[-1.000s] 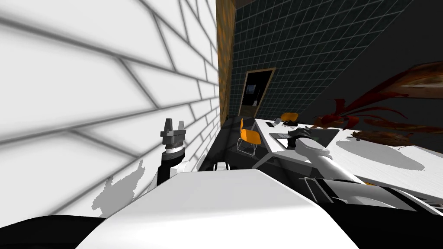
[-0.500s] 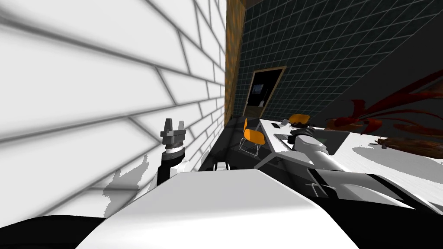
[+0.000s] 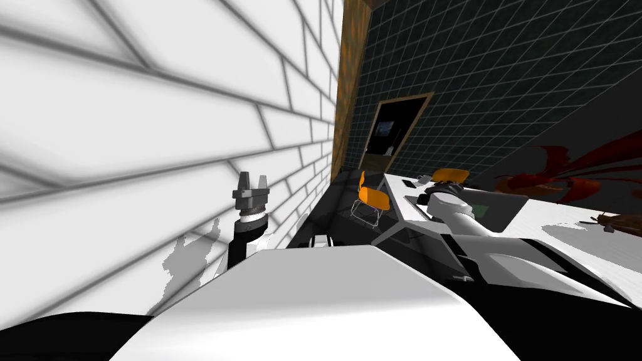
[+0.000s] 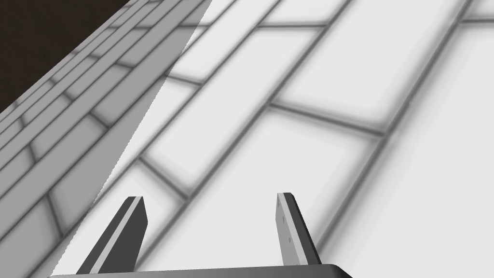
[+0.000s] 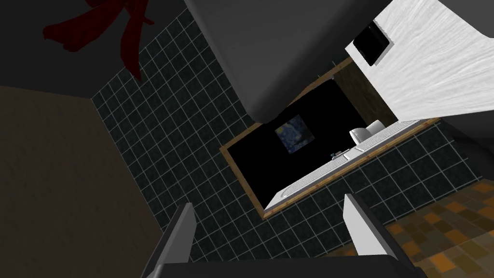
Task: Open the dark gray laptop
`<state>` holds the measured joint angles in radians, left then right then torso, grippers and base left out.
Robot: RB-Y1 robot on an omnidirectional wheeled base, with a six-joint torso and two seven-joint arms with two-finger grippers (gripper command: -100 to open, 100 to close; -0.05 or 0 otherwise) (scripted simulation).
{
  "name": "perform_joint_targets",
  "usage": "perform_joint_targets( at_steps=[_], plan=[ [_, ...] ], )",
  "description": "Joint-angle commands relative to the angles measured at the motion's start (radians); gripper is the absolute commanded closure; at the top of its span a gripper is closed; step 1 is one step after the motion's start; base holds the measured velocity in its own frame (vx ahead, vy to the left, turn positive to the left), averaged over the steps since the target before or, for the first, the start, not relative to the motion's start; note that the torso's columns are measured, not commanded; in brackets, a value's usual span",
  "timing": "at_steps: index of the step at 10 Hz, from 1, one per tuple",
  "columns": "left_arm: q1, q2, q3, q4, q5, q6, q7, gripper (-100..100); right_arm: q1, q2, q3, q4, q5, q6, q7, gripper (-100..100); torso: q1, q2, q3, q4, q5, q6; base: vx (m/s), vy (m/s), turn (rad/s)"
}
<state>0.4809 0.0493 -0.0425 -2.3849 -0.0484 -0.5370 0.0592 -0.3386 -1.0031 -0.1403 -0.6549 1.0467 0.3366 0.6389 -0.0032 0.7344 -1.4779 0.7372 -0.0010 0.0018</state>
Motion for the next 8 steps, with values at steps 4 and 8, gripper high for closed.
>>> perform_joint_targets(
  at_steps=[4, 8],
  plan=[
    [-0.001, 0.000, 0.000, 0.000, 0.000, 0.000, 0.000, 0, -0.100, -0.022, 0.033, 0.152, 0.043, 0.019, -0.028, -100, 0.006, 0.013, 0.007, 0.003, 0.002, -0.004, -0.105, 0.012, 0.226],
    [0.000, 0.000, 0.000, 0.000, 0.000, 0.000, 0.000, 0, -0.140, -0.021, 0.033, 0.230, 0.047, 0.018, -0.042, -100, 0.000, -0.005, -0.003, -0.002, 0.000, -0.002, -0.035, 0.040, -0.009]
  ],
)
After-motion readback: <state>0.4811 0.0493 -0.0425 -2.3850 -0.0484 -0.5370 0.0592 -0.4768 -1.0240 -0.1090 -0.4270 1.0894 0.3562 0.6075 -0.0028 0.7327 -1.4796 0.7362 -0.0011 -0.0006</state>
